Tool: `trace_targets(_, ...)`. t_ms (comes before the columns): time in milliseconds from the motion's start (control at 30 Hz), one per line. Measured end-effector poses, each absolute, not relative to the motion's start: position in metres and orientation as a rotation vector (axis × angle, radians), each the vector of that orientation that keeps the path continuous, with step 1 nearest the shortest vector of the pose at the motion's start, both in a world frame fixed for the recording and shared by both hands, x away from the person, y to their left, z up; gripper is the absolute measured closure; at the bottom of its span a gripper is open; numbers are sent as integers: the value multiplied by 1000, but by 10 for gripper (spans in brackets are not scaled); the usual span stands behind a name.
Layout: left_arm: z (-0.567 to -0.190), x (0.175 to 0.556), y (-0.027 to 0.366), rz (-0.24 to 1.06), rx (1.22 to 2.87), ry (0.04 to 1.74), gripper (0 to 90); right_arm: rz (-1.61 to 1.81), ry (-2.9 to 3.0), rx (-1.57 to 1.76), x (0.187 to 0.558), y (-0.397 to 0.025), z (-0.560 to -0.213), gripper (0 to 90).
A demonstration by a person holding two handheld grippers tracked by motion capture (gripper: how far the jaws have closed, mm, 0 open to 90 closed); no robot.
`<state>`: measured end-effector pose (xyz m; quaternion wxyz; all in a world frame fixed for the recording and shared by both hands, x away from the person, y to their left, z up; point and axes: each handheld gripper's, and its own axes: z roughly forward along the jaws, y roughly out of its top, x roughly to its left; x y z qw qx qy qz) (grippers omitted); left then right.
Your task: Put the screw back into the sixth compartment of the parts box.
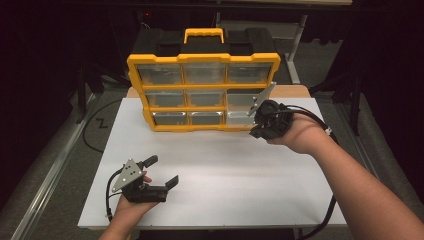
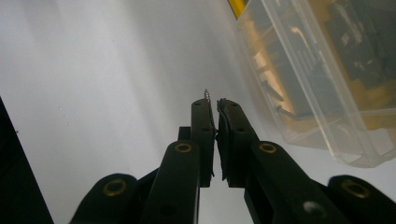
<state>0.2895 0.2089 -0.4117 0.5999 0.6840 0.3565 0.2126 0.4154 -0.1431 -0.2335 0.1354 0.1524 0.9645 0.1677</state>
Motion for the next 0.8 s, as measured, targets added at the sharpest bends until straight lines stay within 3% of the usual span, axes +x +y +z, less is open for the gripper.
trace_targets(800, -411, 288, 211, 501, 1583, 827, 11, 482, 2747, 429, 438, -128, -209, 872)
